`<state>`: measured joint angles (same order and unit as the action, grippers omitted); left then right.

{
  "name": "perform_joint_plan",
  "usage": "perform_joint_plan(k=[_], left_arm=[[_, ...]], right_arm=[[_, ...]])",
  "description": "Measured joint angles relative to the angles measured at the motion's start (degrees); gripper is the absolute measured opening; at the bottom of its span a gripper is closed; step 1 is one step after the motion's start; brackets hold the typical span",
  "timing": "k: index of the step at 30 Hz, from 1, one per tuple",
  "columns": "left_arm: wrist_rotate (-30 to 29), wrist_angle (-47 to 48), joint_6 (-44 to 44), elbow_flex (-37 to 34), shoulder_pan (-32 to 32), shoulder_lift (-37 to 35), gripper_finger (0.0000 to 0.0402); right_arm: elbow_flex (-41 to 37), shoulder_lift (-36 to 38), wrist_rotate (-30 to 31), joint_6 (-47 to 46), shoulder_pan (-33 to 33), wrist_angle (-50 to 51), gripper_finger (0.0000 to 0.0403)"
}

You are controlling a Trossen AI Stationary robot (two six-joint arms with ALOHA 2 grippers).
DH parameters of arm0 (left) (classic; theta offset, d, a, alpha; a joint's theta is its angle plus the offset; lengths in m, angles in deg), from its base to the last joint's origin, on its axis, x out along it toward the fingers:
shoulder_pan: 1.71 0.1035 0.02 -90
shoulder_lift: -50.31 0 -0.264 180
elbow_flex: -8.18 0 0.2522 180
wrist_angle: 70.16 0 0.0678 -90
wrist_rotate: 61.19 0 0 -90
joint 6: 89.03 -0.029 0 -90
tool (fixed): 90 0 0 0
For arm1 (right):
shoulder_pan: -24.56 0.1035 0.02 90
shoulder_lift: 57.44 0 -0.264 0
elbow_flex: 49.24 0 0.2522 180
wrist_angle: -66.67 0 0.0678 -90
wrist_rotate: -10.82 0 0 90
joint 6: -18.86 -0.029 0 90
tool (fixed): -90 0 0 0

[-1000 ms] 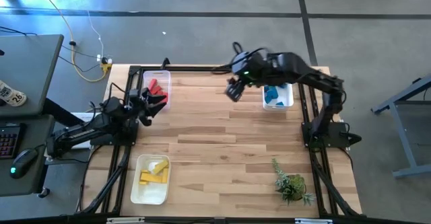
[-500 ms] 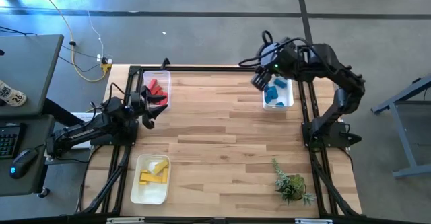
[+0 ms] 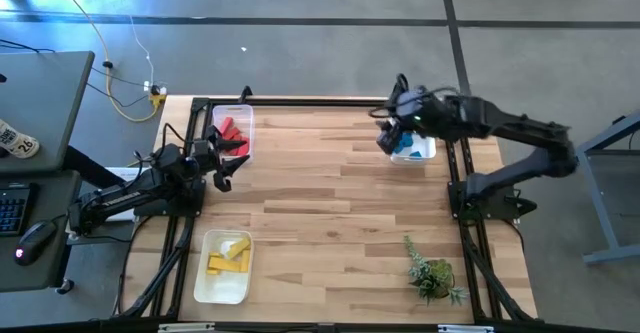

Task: Sort & place blocks by color
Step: Return to Home Position

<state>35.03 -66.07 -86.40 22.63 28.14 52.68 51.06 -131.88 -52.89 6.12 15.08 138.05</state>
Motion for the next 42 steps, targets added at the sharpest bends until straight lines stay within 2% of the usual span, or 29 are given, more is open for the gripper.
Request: perform_joint_plan(k=[3, 7, 11, 17, 22, 28, 33, 42], left_arm=[[0.0, 0.0, 0.05, 0.0, 0.0, 0.0, 0.0197], [0.8, -0.14, -1.03, 0.0, 0.02, 0.0, 0.0197], [4.98, -1.52, -3.6, 0.02, 0.01, -0.02, 0.0197], [15.95, -2.69, -1.18, 0.02, 0.0, -0.04, 0.0197], [18.86, -2.74, 1.61, 0.04, -0.02, -0.04, 0.0197], [16.87, -3.86, 4.47, 0.04, -0.02, -0.04, 0.0197], [11.44, -3.28, 6.53, 0.04, -0.02, 0.02, 0.0197], [10.94, -3.43, 1.22, 0.04, -0.02, 0.0, 0.0197]], right_arm=[[-10.98, 7.35, -6.43, 0.77, -0.82, -11.17, 0.0207], [-24.17, 16.12, -9.62, 0.78, -1.05, -23.35, 0.0207], [-36.41, 24.67, -14.05, 0.82, -1.03, -35.45, 0.0207], [-52.76, 36.51, -17.23, -1.39, -1.01, -50.69, 0.0207], [-63.7, 44.96, -20.71, -3.44, -1.01, -58.64, 0.0207], [-72.14, 53.2, -24.7, -6.13, -1.01, -62.53, 0.0207], [-77.07, 58.56, -25.44, -8.86, -1.01, -62.69, 0.0207], [-82.02, 64.31, -25.49, -10.83, -1.01, -62.93, 0.0207]])
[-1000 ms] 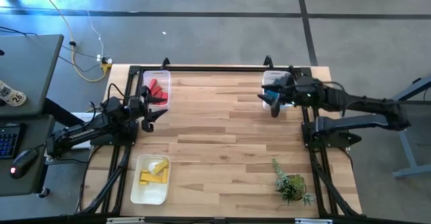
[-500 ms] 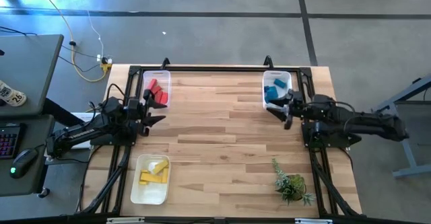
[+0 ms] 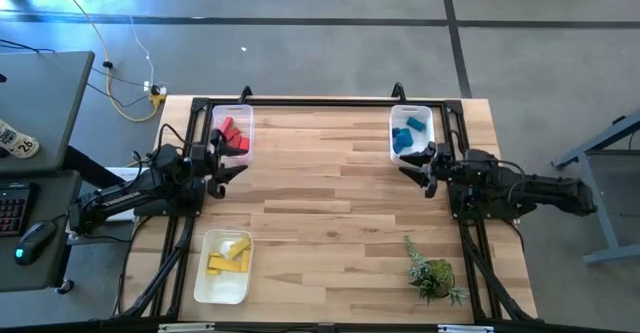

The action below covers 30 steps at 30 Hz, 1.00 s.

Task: Sort & place blocks by color
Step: Return to Home Position

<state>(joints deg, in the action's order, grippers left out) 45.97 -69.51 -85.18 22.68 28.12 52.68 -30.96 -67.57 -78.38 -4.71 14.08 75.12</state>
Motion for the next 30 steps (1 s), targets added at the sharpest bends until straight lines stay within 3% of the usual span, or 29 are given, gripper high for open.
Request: perform_joint_plan(k=[9, 20, 30], left_arm=[[-5.92, 3.72, -1.07, 0.0, 0.0, 0.0, 0.0197], [-5.87, 4.33, -1.07, 0.0, 0.01, 0.0, 0.0197], [-5.87, 4.33, -1.07, 0.0, 0.0, 0.0, 0.0197]], right_arm=[[-2.34, 0.44, 0.17, -0.68, 0.0, 0.16, 0.0207], [-3.89, 0.41, 7.3, -3.54, 0.0, 1.7, 0.0207], [-3.87, 0.39, 7.32, -3.38, 0.0, 3.35, 0.0207]])
